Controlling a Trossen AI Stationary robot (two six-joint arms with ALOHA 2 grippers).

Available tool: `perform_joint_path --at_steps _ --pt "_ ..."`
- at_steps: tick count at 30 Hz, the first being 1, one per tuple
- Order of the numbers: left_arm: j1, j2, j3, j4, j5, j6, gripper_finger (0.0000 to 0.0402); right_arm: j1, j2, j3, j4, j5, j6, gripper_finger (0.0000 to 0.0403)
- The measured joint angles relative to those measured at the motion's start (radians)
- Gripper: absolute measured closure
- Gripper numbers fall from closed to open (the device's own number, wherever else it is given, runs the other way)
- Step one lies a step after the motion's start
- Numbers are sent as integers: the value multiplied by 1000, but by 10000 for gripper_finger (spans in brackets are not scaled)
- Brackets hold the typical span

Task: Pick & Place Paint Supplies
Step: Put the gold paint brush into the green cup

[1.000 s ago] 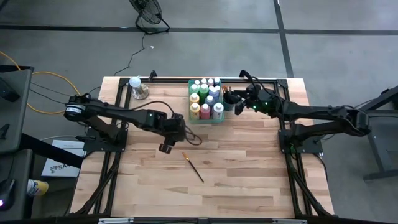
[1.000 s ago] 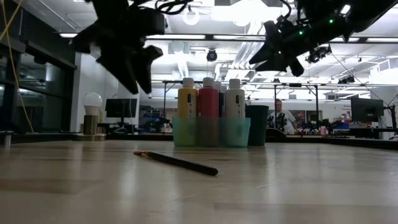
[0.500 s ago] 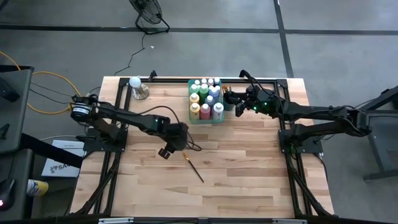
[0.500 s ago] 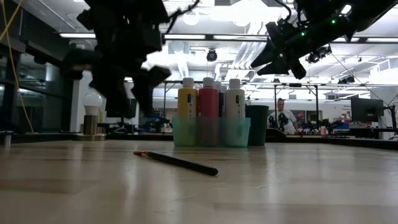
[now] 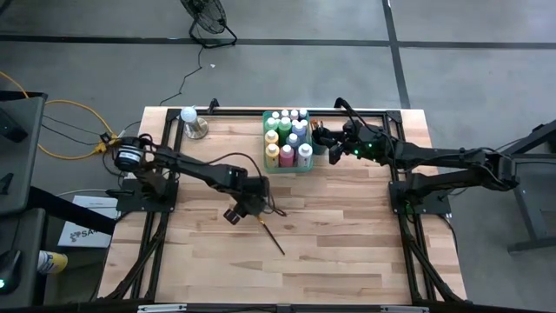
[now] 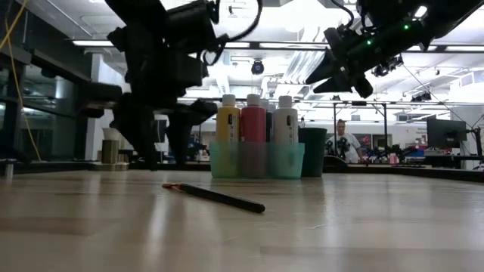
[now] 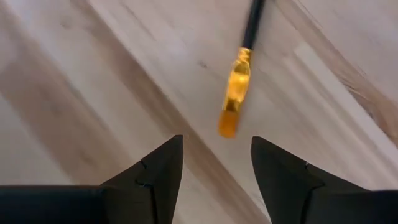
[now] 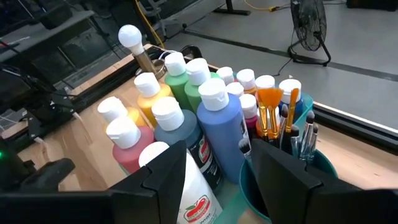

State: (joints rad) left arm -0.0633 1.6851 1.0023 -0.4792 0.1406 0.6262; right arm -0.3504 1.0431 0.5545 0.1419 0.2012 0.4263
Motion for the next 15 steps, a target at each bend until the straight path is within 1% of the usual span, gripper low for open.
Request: perform_joint_path --at_steps 7,10,15 --pt "-51 44 0 15 10 31 217 0 0 0 -14 0 20 228" --pt "-71 52 0 23 -16 31 217 0 0 0 -17 0 22 228" --pt "-74 64 2 38 -45 21 222 0 0 0 -18 0 22 228"
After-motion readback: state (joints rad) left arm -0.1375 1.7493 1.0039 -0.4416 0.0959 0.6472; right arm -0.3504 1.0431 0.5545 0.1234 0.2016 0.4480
